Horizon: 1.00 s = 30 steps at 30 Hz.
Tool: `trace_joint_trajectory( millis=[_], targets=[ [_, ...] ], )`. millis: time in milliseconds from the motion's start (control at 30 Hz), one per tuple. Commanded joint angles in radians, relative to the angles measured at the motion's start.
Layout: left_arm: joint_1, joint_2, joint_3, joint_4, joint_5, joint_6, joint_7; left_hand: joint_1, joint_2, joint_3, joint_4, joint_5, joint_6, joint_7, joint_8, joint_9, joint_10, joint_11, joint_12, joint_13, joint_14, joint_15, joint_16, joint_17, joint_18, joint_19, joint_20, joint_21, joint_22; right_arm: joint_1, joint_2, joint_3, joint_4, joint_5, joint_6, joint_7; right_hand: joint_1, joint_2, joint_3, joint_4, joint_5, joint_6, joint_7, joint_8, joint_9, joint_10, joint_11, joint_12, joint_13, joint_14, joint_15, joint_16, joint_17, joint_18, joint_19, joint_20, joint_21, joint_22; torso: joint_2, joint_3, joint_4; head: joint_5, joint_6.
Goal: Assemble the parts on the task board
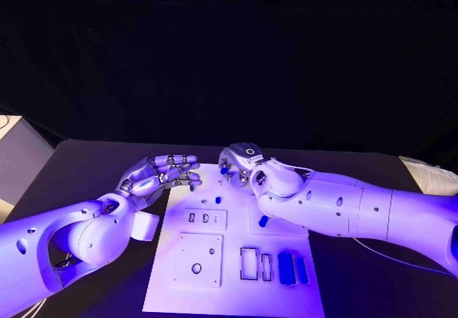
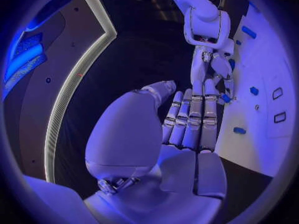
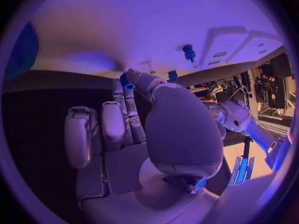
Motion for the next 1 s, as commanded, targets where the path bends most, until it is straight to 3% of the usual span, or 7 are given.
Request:
trace_joint_trajectory(
  millis=[33, 200, 367, 500, 733, 900, 1000],
  targets=[
    [0.002, 0.002, 0.001, 0.001, -0.003, 0.018, 0.005, -0.004, 0.002, 0.000, -0.004, -0.004, 0.001, 0.017, -0.007, -0.001, 0.008, 0.002, -0.005, 0.000, -0.007, 0.002, 0.005, 0.001, -0.003, -0.003, 0.000, 0.002, 0.001, -0.002, 0.003, -0.001, -0.008, 0.004, 0.012, 0.015, -0.011, 0.003, 0.009, 0.014, -0.027, -0.059, 0.022, -0.036, 0.047, -0.043, -0.011, -0.009, -0.019, -0.015, 0.022, -0.028, -0.042, -0.001, -0.031, 0.016, -0.045, -0.011, 0.001, -0.0005, 0.0004, 0.001, 0.000],
    [0.002, 0.002, 0.001, 0.000, -0.003, 0.018, 0.005, -0.004, 0.002, 0.000, -0.004, -0.004, 0.001, 0.017, -0.007, -0.001, 0.008, 0.002, -0.005, 0.000, -0.007, 0.002, 0.005, 0.001, -0.003, -0.003, 0.000, 0.002, 0.001, -0.002, 0.005, -0.002, -0.014, 0.021, 0.004, 0.036, -0.028, -0.047, -0.036, 0.037, -0.072, -0.167, 0.038, -0.107, 0.029, -0.203, 0.019, -0.007, -0.060, -0.045, 0.046, -0.096, -0.146, 0.035, -0.118, 0.043, -0.174, -0.170, 0.001, -0.0006, 0.0008, 0.001, -0.001],
    [0.002, 0.001, 0.001, -0.001, -0.003, 0.018, 0.005, -0.004, 0.002, 0.000, -0.004, -0.004, 0.001, 0.017, -0.007, -0.001, 0.008, 0.002, -0.005, 0.000, -0.007, 0.002, 0.005, 0.001, -0.003, -0.003, 0.000, 0.002, 0.001, -0.002, -0.014, -0.002, 0.009, 0.026, -0.004, 0.039, 0.084, 0.009, -0.291, 0.098, -0.075, -0.204, 0.026, -0.150, 0.009, -0.300, 0.035, -0.001, -0.060, -0.055, 0.054, -0.139, -0.217, 0.046, -0.130, 0.055, -0.249, -0.239, 0.001, -0.0001, 0.0004, 0.003, -0.001],
    [0.002, -0.001, 0.001, -0.001, -0.003, 0.019, 0.005, -0.004, 0.002, 0.000, -0.004, -0.004, 0.001, 0.017, -0.007, -0.001, 0.008, 0.002, -0.005, 0.000, -0.007, 0.002, 0.005, 0.001, -0.003, -0.003, 0.000, 0.002, 0.001, -0.002, -0.046, -0.002, 0.048, 0.027, -0.010, 0.032, 0.121, 0.011, -0.338, 0.137, -0.073, -0.205, 0.026, -0.159, 0.003, -0.310, 0.035, -0.003, -0.061, -0.058, 0.057, -0.145, -0.231, 0.049, -0.131, 0.055, -0.265, -0.251, 0.001, 0.0022, -0.0029, 0.007, -0.001],
    [0.002, -0.005, 0.001, -0.002, -0.003, 0.020, 0.006, -0.004, 0.002, 0.000, -0.004, -0.004, 0.001, 0.017, -0.007, -0.001, 0.008, 0.002, -0.005, 0.000, -0.007, 0.002, 0.005, 0.001, -0.003, -0.003, 0.000, 0.002, 0.001, -0.001, -0.164, -0.001, 0.177, 0.028, -0.049, 0.015, 0.145, 0.017, -0.344, 0.164, -0.064, -0.192, 0.032, -0.157, 0.001, -0.294, 0.031, 0.003, -0.058, -0.055, 0.054, -0.141, -0.229, 0.048, -0.124, 0.053, -0.266, -0.247, -0.003, 0.0077, -0.0141, 0.007, 0.006],
    [0.001, -0.006, 0.001, -0.006, -0.003, 0.021, 0.006, -0.004, 0.002, 0.000, -0.004, -0.004, 0.001, 0.017, -0.007, -0.001, 0.008, 0.002, -0.005, 0.000, -0.007, 0.002, 0.005, 0.001, -0.003, -0.003, 0.000, 0.002, 0.001, 0.002, -0.272, 0.004, 0.276, 0.069, -0.088, 0.022, 0.156, 0.014, -0.313, 0.191, -0.053, -0.159, 0.040, -0.151, 0.000, -0.184, 0.013, 0.039, -0.046, -0.046, 0.042, -0.126, -0.210, 0.042, -0.106, 0.038, -0.247, -0.217, -0.007, 0.0135, -0.0235, 0.006, 0.010],
    [0.001, -0.006, 0.001, -0.010, -0.003, 0.022, 0.007, -0.009, 0.003, 0.004, -0.012, -0.004, 0.002, 0.017, -0.008, -0.001, 0.008, 0.002, -0.005, 0.000, -0.009, 0.002, 0.005, 0.006, -0.003, -0.014, -0.001, 0.017, 0.011, 0.004, -0.327, 0.005, 0.315, 0.121, -0.097, 0.038, 0.156, -0.006, -0.265, 0.218, -0.043, -0.125, 0.039, -0.142, 0.000, -0.085, 0.004, 0.064, -0.032, -0.033, 0.034, -0.095, -0.170, 0.033, -0.082, 0.031, -0.209, -0.168, -0.008, 0.0174, -0.0297, 0.006, 0.013]
  ],
)
